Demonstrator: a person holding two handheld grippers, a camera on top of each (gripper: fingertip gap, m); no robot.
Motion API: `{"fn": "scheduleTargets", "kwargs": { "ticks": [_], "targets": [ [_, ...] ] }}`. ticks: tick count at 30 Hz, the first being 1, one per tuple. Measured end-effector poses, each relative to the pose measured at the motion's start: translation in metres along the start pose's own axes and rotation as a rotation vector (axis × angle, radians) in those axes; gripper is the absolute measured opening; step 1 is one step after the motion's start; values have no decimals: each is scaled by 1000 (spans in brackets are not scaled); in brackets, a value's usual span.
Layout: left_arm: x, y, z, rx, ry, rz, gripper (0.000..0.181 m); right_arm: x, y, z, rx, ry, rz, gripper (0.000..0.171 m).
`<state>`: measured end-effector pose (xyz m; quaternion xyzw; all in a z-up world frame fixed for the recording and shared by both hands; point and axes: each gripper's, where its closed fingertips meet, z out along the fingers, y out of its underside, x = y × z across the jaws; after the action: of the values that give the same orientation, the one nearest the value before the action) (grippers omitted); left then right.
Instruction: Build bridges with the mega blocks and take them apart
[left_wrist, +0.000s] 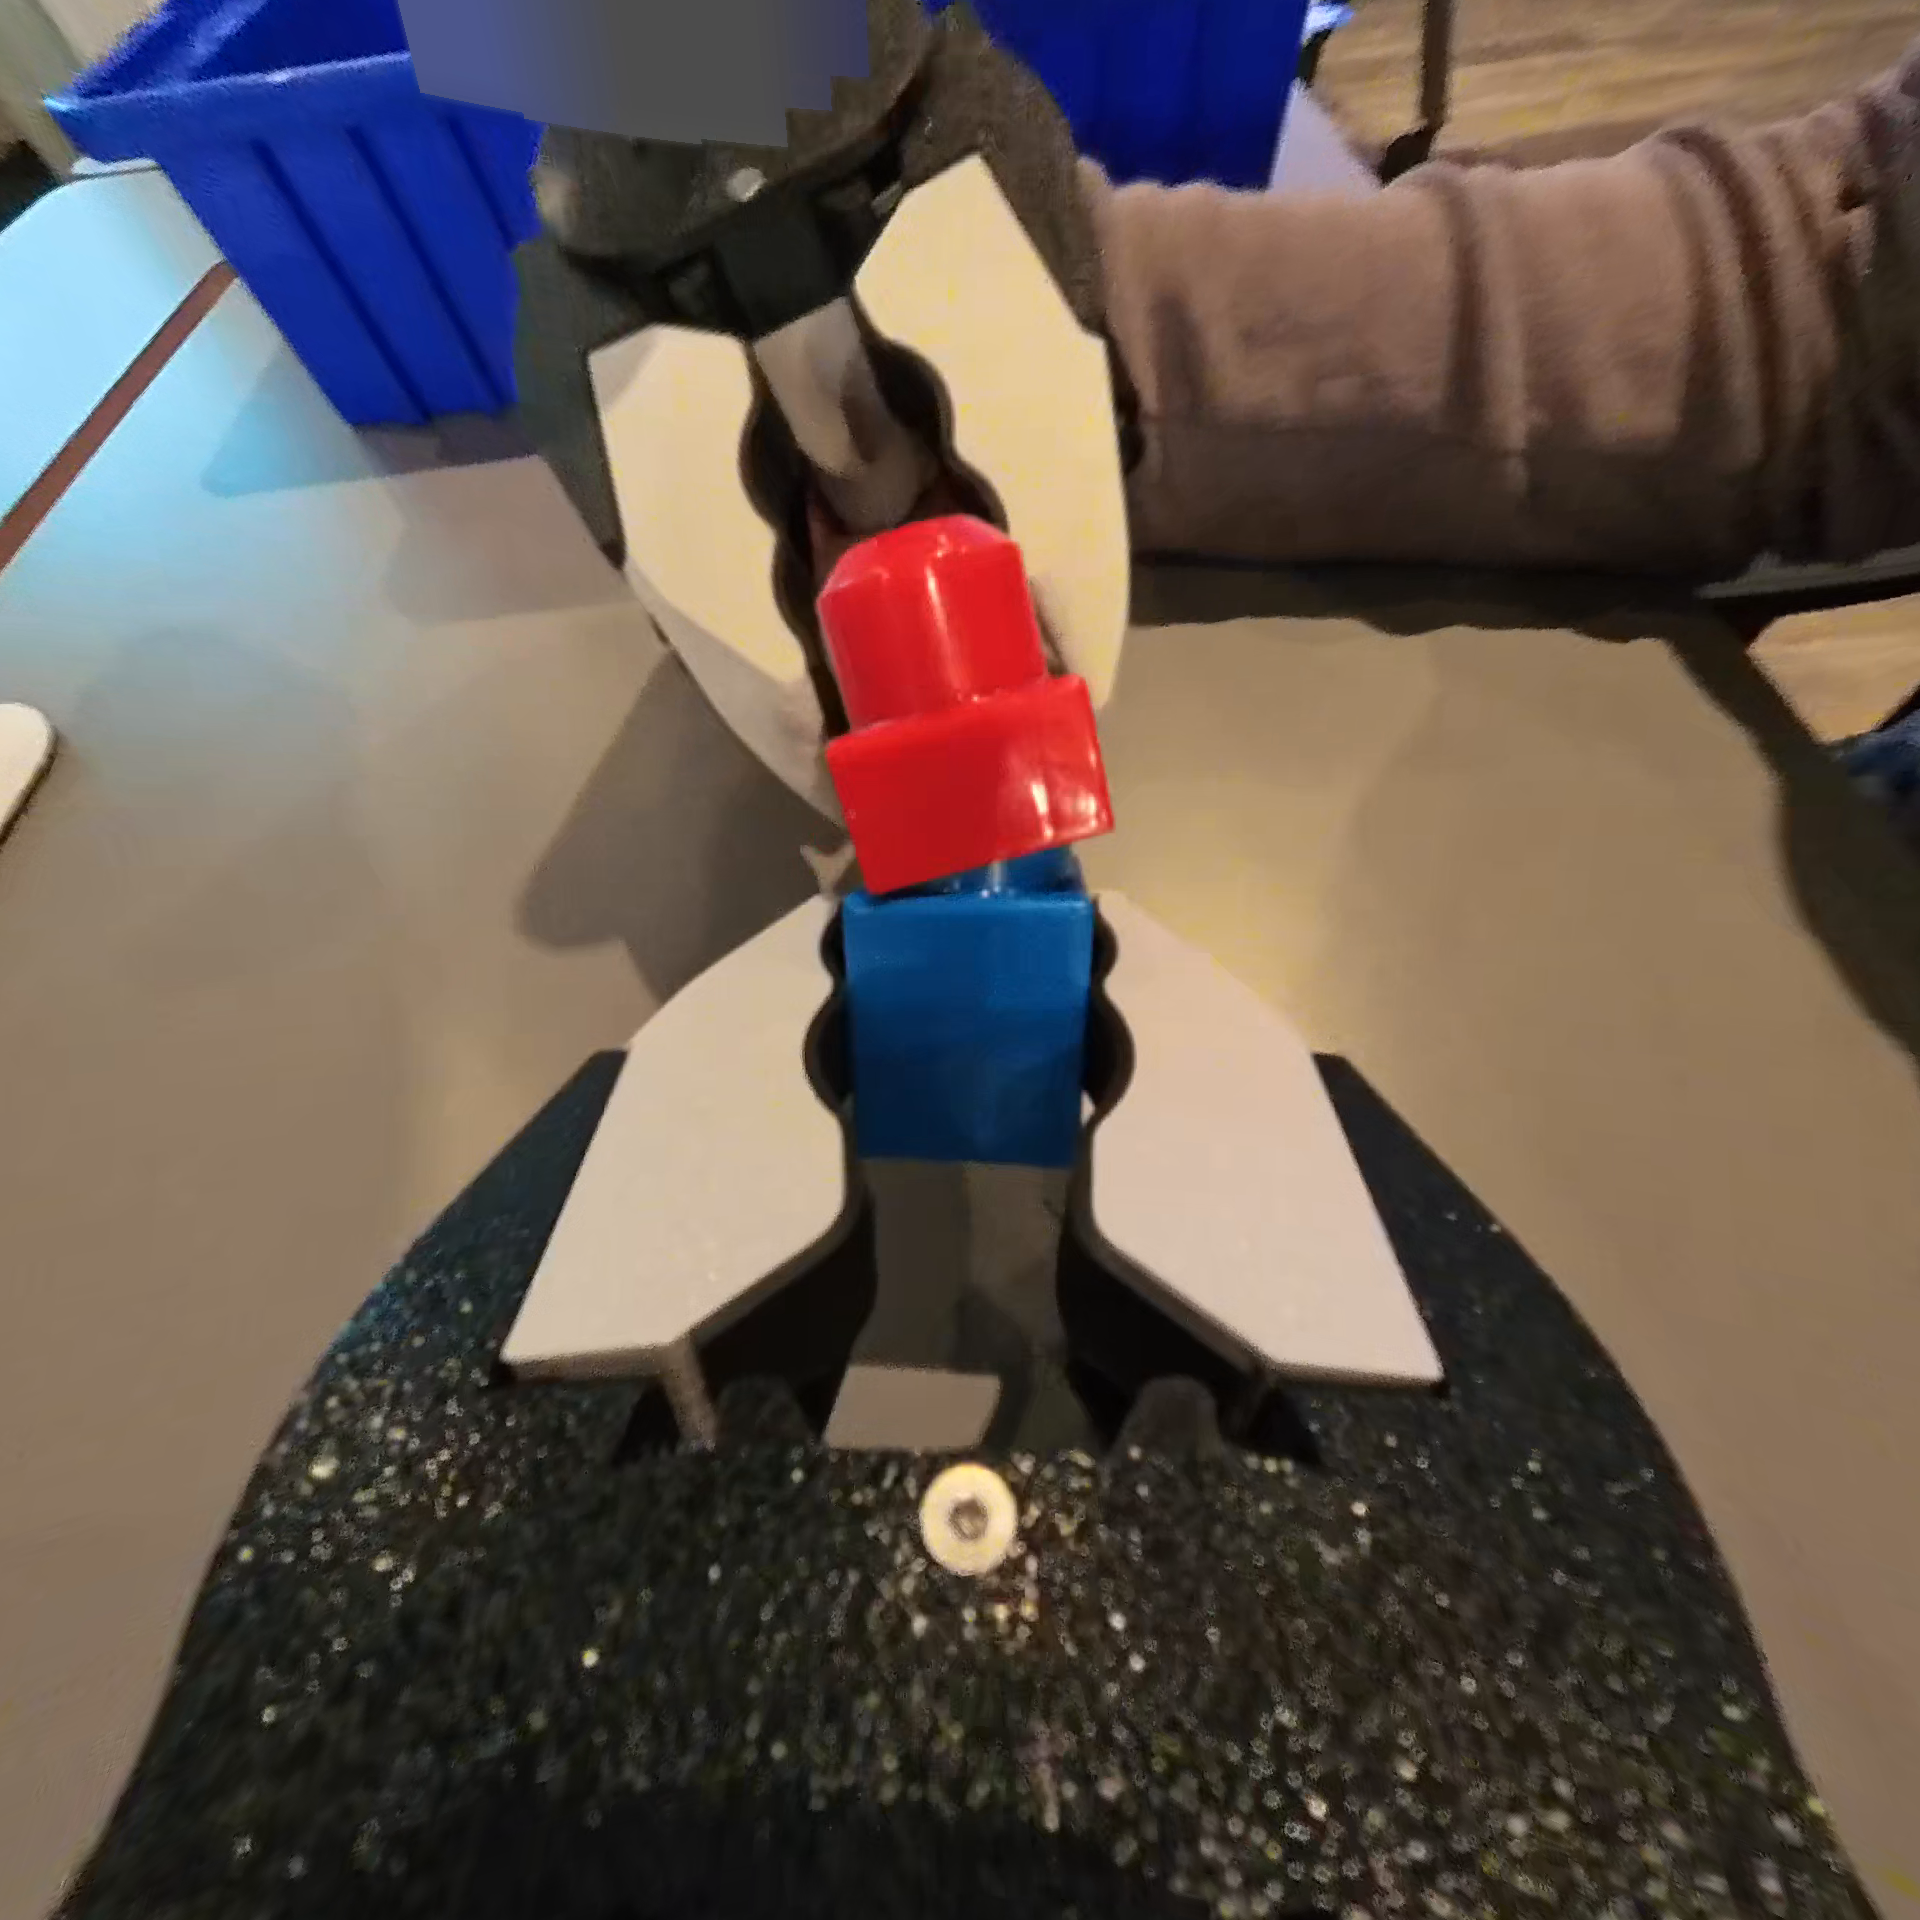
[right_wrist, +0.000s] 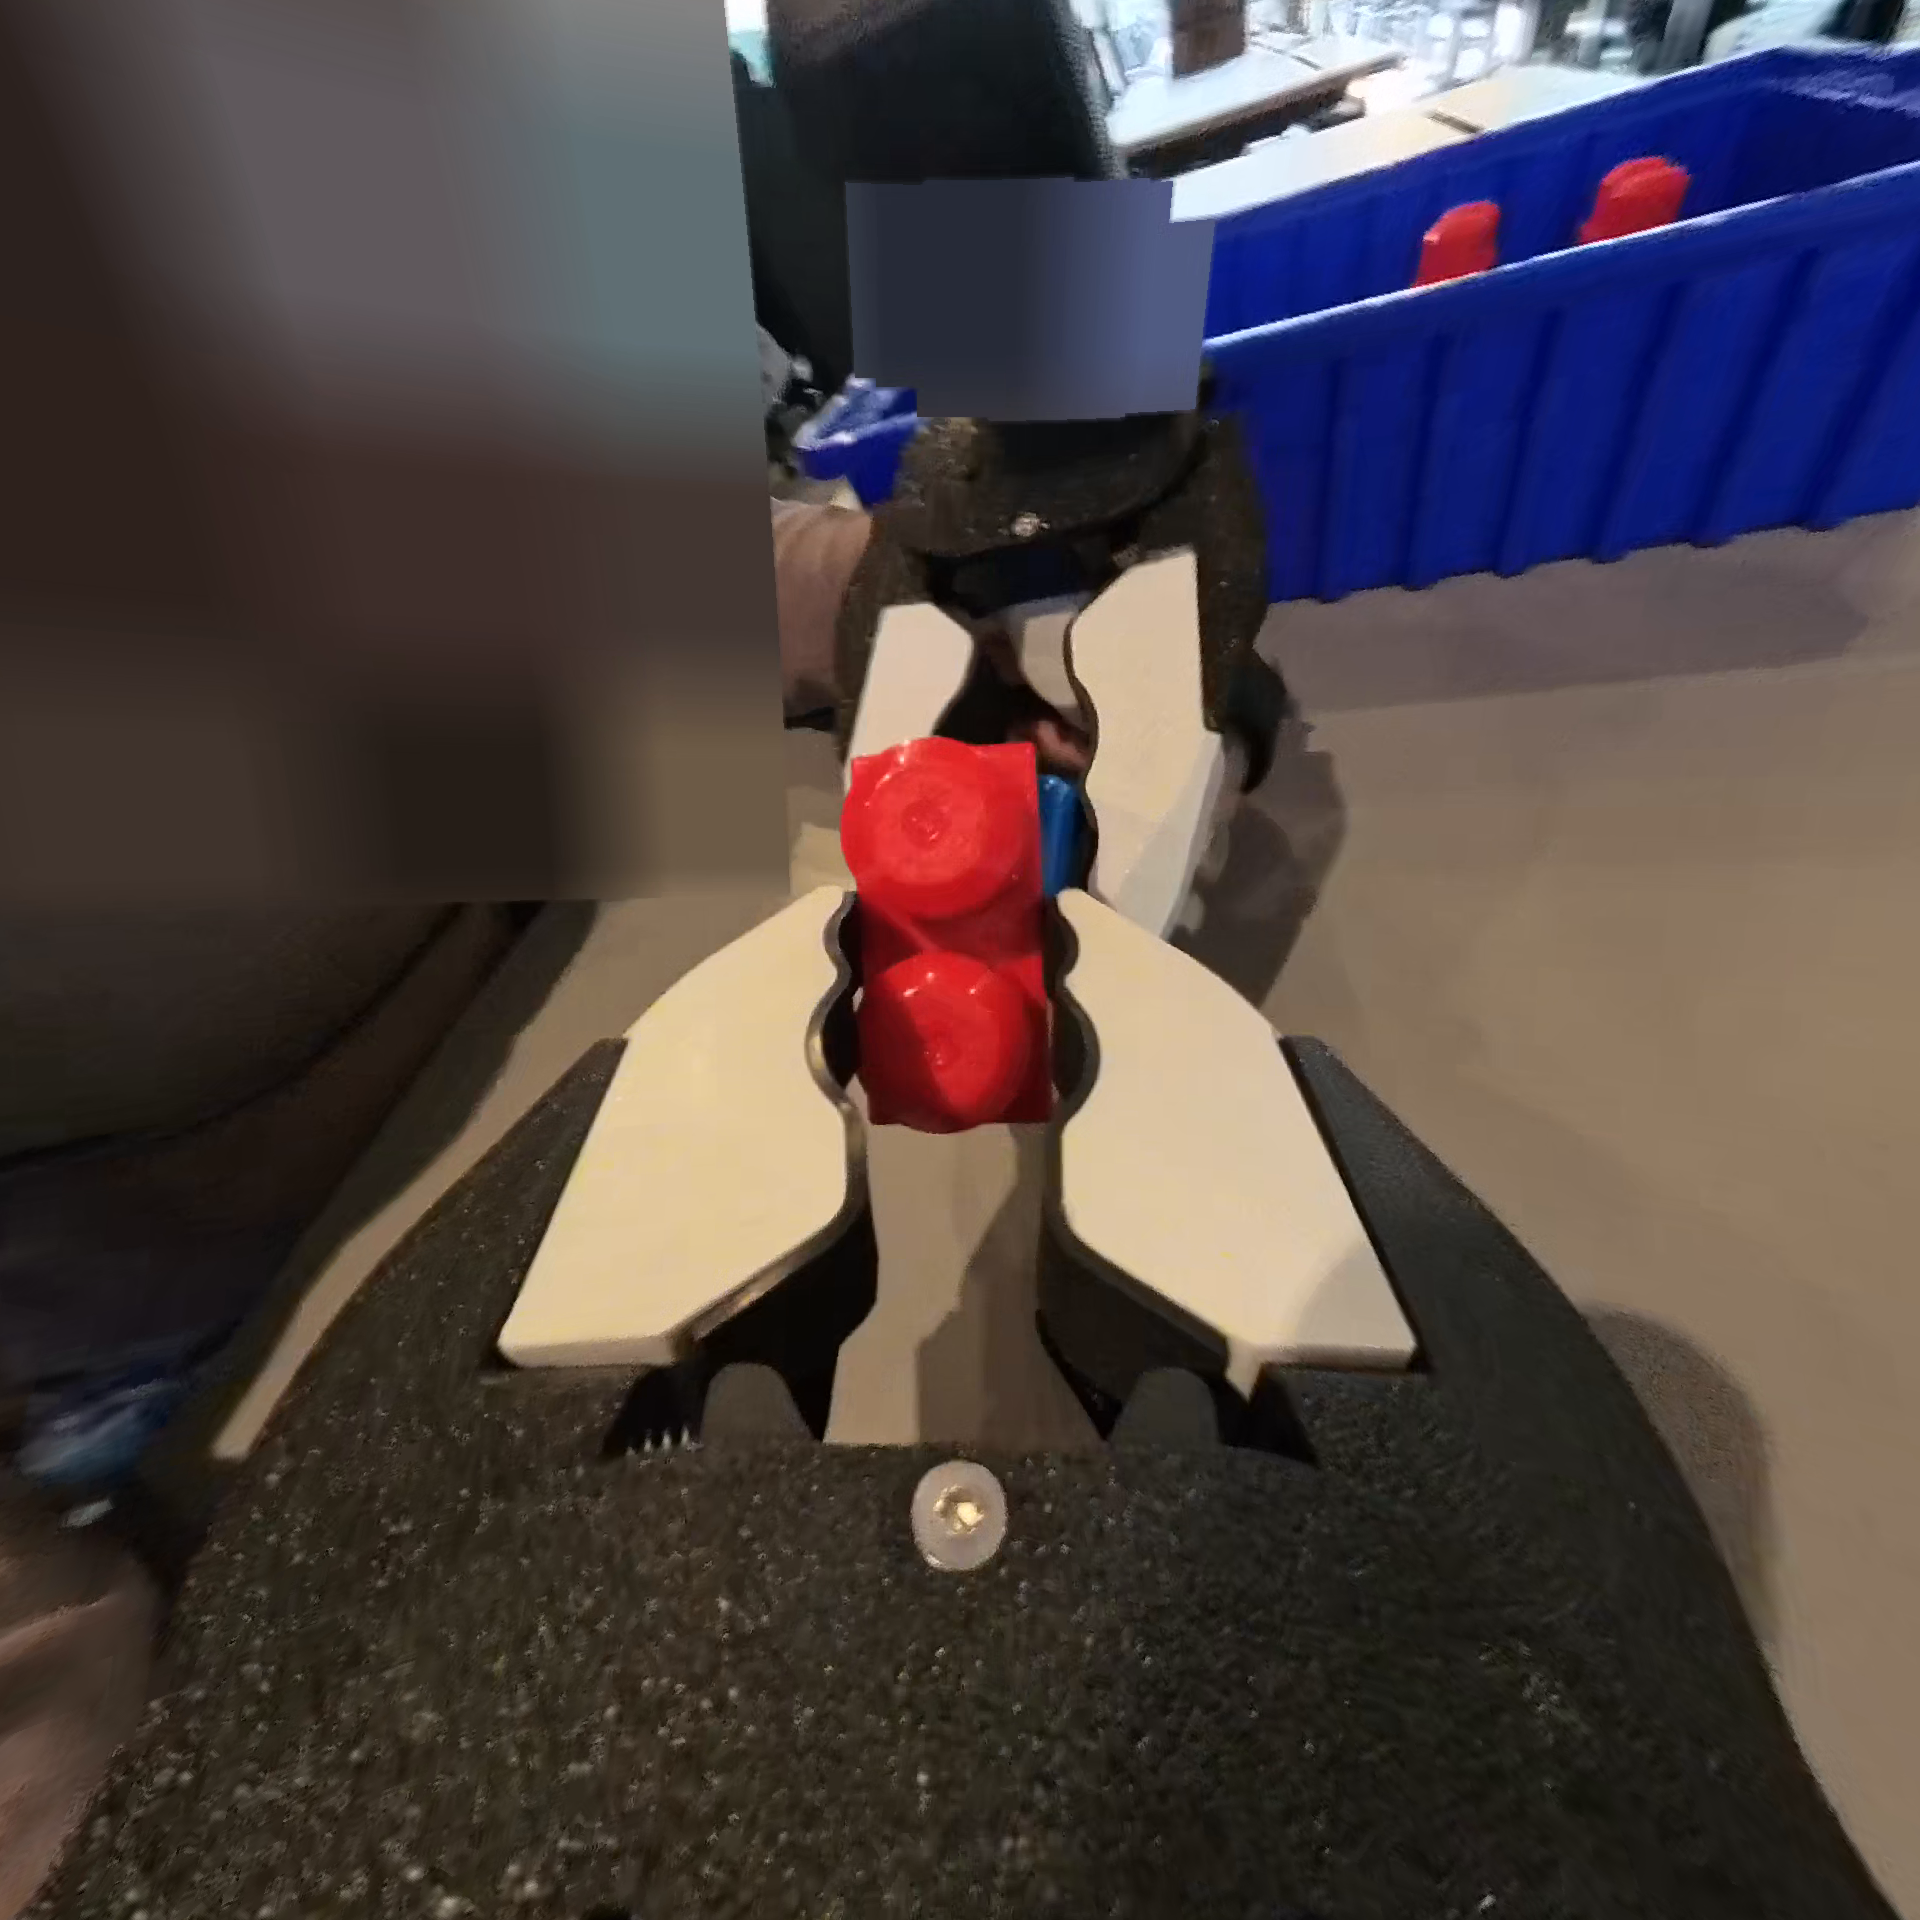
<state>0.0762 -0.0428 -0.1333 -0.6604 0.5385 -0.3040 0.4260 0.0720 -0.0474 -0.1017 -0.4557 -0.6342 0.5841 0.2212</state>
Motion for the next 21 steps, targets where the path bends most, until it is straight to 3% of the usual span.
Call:
{"fn": "scheduleTargets", "kwargs": {
  "ticks": [1, 5, 10, 13, 16, 21],
  "targets": [
    [5, -3, -1, 30, 37, -7, 41, -5, -3, 0, 25, -46, 24, 33],
    [15, -18, -8, 134, 139, -42, 41, -13, -13, -3, 109, -166, 108, 32],
    [14, -22, -13, 194, 158, -76, 41, -10, -21, -9, 175, -174, 138, 32],
    [-8, -19, -18, 195, 24, -94, 40, 9, -33, -26, 265, 27, 39, 32],
    [-39, -8, -22, 120, -182, -96, 40, 32, -33, -38, 218, 289, -58, 33],
    [-53, 20, -15, -104, -294, -84, 41, 44, -25, -29, 72, 437, -144, 32]
  ]
}}
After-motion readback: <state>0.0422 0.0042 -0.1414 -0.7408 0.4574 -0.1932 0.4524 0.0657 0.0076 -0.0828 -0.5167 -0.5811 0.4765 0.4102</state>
